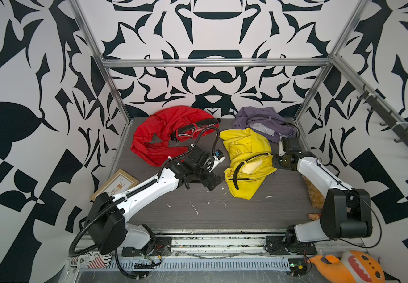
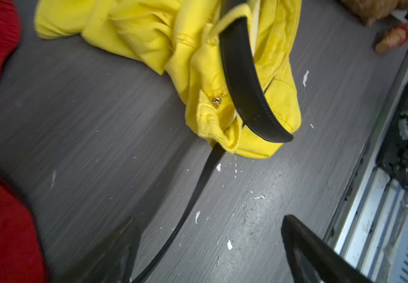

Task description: Remove the belt from the trousers

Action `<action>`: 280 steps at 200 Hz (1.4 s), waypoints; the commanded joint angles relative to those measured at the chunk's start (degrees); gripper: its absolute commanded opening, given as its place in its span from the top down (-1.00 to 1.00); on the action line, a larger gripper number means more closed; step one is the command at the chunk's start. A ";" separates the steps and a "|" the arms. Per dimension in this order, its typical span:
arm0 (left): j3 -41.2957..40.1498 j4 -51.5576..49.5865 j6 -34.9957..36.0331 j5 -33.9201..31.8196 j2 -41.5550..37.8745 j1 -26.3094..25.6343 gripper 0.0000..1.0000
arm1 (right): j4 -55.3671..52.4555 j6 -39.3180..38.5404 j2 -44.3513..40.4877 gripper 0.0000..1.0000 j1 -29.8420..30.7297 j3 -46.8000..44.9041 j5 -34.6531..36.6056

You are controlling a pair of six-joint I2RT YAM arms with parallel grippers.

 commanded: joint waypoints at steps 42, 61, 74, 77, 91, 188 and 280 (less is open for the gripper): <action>0.66 5.71 4.41 -4.69 9.83 -0.39 -0.76 | -0.75 -0.32 -0.60 0.18 0.92 2.26 -0.34; 0.88 8.47 4.10 -5.07 12.15 -0.39 -0.47 | -0.87 -0.32 -0.34 0.13 1.39 2.26 -0.36; 1.94 8.48 3.72 -5.48 14.30 -0.39 -0.11 | -0.83 -0.23 -0.13 0.09 1.82 2.35 -0.36; 2.27 8.32 3.65 -5.60 14.80 -0.41 -0.02 | -0.77 -0.23 -0.08 0.08 1.94 2.35 -0.28; 2.83 7.89 3.25 -6.35 15.99 -0.39 0.35 | -0.48 -0.14 0.26 0.01 2.40 2.35 -0.14; -7.23 2.29 5.65 -19.08 -4.04 -0.65 1.00 | -0.40 -3.14 3.17 -0.09 1.69 6.26 8.14; -9.96 -0.70 9.56 -29.95 -18.31 7.39 1.00 | -2.32 -2.95 3.16 -0.07 -4.12 5.95 9.27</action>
